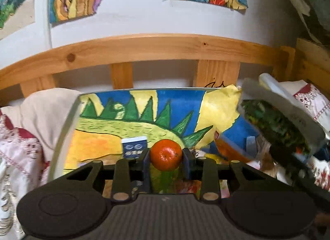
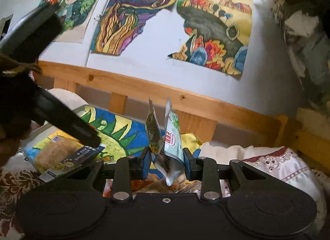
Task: Organize snacks
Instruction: 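Lift and carry the white packet and mandarin over the dinosaur tray, then lower the white packet and mandarin into the tray and open both tools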
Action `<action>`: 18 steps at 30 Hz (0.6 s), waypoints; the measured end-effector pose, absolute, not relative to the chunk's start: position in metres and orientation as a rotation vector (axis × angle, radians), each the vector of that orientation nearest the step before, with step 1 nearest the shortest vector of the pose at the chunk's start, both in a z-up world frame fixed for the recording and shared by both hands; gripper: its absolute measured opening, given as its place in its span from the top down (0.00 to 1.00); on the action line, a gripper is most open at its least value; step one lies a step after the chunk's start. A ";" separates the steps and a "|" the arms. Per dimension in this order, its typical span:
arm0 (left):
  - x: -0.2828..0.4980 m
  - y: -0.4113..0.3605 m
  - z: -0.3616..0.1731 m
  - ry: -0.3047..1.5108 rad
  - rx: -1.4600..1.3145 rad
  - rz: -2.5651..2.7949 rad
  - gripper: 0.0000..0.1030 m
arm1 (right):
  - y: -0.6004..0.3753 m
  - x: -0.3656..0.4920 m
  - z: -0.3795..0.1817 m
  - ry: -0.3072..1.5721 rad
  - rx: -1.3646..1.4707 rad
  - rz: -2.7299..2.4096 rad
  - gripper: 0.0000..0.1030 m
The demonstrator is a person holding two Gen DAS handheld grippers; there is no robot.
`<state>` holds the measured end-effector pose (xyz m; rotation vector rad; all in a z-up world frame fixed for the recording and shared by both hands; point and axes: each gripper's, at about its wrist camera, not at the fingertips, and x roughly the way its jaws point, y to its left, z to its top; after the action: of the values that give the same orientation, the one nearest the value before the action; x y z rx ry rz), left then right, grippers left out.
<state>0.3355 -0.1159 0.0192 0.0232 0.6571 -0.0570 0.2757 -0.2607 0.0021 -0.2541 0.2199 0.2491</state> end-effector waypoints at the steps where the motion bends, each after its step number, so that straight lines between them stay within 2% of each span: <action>1: 0.341 -0.118 0.016 0.663 0.016 -0.057 0.65 | -0.259 0.280 0.000 0.233 -0.255 0.253 0.67; 18: 0.368 -0.117 -0.011 0.718 -0.033 -0.035 0.64 | -0.256 0.304 -0.014 0.326 -0.209 0.254 0.63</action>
<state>0.3680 -0.1169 -0.0106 -0.0332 0.7177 -0.0350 0.3044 -0.2561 -0.0144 -0.2089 0.3264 0.2539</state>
